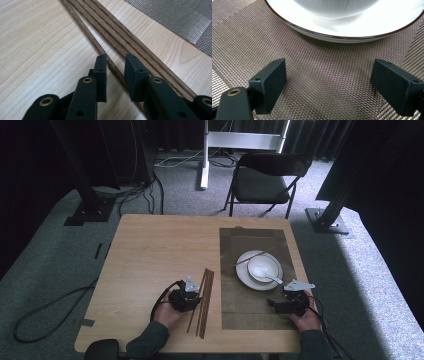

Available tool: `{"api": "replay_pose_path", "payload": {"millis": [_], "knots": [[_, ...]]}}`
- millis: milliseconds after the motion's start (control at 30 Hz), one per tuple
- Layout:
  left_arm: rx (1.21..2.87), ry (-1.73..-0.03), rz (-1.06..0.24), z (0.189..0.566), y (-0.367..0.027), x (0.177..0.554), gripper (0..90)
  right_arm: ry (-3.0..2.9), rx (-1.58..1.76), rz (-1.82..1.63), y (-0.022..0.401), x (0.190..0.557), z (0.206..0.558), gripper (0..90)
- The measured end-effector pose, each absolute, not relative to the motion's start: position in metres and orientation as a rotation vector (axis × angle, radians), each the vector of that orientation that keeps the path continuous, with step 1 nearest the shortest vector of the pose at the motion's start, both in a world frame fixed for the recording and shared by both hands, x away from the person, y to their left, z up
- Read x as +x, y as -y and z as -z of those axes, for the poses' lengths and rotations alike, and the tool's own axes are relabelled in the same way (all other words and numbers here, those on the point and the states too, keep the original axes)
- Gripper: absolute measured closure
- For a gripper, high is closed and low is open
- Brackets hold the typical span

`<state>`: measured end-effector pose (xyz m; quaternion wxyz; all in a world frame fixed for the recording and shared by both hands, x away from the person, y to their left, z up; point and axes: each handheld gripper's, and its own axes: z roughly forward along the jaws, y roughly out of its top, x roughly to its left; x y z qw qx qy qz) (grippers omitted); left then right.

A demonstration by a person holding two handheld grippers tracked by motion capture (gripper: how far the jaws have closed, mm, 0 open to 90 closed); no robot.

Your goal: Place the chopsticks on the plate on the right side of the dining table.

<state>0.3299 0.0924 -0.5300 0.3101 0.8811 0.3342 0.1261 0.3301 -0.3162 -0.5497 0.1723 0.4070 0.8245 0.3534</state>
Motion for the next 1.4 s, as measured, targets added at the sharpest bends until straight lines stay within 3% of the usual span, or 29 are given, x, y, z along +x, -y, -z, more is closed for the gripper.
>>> {"api": "replay_pose_path", "payload": {"millis": [633, 1400], "knots": [[2.281, -1.035, -0.356, 0.529, -0.113, 0.365, 84.2, -2.339, 1.155, -1.003, 0.316, 0.33, 0.55, 12.9], [2.249, -1.028, -0.339, 0.531, -0.127, 0.399, 84.7, -2.339, 1.157, -1.004, 0.316, 0.33, 0.55, 12.8]]}}
